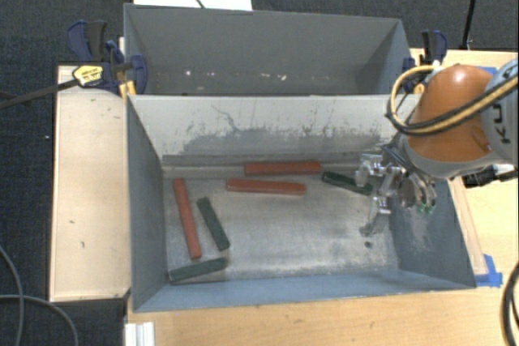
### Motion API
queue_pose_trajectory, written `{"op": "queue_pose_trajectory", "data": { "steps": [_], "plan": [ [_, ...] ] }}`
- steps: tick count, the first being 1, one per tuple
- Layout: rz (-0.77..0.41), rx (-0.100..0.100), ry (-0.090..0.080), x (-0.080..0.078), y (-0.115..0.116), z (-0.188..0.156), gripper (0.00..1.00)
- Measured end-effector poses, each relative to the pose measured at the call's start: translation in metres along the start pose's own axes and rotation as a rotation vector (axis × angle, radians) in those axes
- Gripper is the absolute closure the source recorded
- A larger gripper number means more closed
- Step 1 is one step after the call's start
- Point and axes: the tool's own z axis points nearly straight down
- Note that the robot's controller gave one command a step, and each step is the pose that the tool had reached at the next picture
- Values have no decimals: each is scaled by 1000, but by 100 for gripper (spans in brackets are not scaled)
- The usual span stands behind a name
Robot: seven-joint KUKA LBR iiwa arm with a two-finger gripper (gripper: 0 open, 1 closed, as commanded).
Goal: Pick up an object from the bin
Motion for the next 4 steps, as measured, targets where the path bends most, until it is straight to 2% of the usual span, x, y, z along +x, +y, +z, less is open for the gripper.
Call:
{"op": "queue_pose_trajectory", "data": {
  "steps": [1,2,3,4],
  "plan": [
    [93,0,11,-14,-6,41,0],
    [136,0,5,-52,4,18,0],
    [195,0,11,-40,11,55,0],
    [433,2,6,-45,16,53,100]
  ]
}}
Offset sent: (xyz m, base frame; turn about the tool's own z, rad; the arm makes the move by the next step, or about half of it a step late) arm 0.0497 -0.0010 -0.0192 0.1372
